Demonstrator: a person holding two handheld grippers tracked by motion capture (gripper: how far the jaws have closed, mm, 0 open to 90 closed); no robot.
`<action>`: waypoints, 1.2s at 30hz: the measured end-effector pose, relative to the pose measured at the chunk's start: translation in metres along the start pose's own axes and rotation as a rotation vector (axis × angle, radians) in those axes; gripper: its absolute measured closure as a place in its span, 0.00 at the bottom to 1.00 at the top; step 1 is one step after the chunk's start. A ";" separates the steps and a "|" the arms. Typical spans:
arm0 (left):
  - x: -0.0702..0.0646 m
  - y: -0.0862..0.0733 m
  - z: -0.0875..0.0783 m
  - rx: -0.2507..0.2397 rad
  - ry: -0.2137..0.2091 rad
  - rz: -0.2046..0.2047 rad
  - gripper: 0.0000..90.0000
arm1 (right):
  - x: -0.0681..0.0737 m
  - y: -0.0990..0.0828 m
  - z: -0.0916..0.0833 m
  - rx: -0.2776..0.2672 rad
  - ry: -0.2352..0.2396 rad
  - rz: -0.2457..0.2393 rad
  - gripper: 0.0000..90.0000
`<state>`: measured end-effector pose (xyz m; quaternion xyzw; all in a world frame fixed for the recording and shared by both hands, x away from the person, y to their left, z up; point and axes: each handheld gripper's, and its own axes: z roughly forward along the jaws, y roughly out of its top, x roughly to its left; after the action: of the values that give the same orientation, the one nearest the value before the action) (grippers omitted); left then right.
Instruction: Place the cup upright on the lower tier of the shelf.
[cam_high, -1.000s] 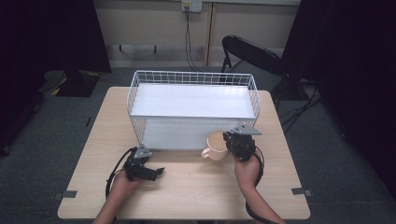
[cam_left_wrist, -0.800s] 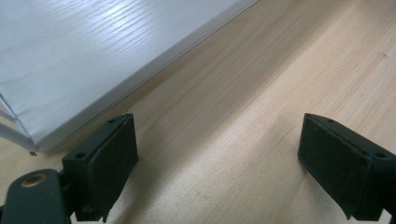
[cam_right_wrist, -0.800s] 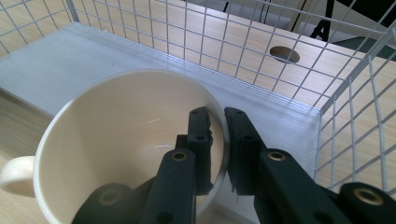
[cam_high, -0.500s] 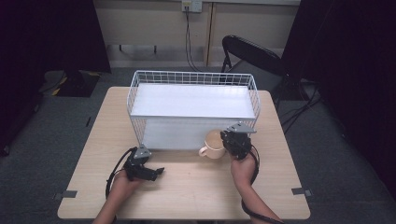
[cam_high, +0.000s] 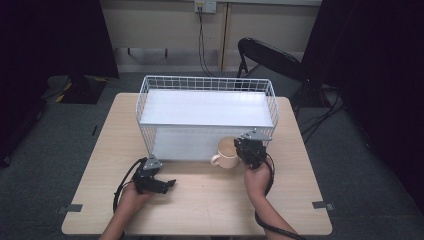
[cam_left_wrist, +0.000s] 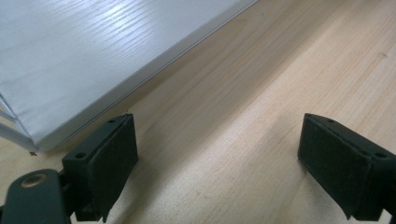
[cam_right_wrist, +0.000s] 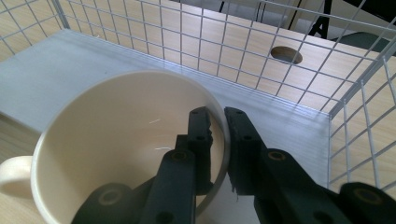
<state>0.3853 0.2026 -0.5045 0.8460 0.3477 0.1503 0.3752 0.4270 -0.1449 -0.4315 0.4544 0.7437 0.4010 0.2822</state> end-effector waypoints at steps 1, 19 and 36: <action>0.000 0.000 0.000 0.000 0.000 0.000 0.13 | 0.000 0.000 0.001 -0.002 -0.003 0.006 0.90; 0.000 0.000 0.000 0.000 0.000 0.000 0.13 | -0.002 0.004 0.009 -0.003 -0.016 0.026 0.90; 0.000 0.000 0.000 0.000 0.000 0.000 0.13 | -0.004 0.006 0.011 0.004 -0.014 0.020 0.90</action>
<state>0.3853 0.2026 -0.5045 0.8460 0.3476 0.1504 0.3752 0.4394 -0.1434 -0.4320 0.4651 0.7379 0.3990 0.2827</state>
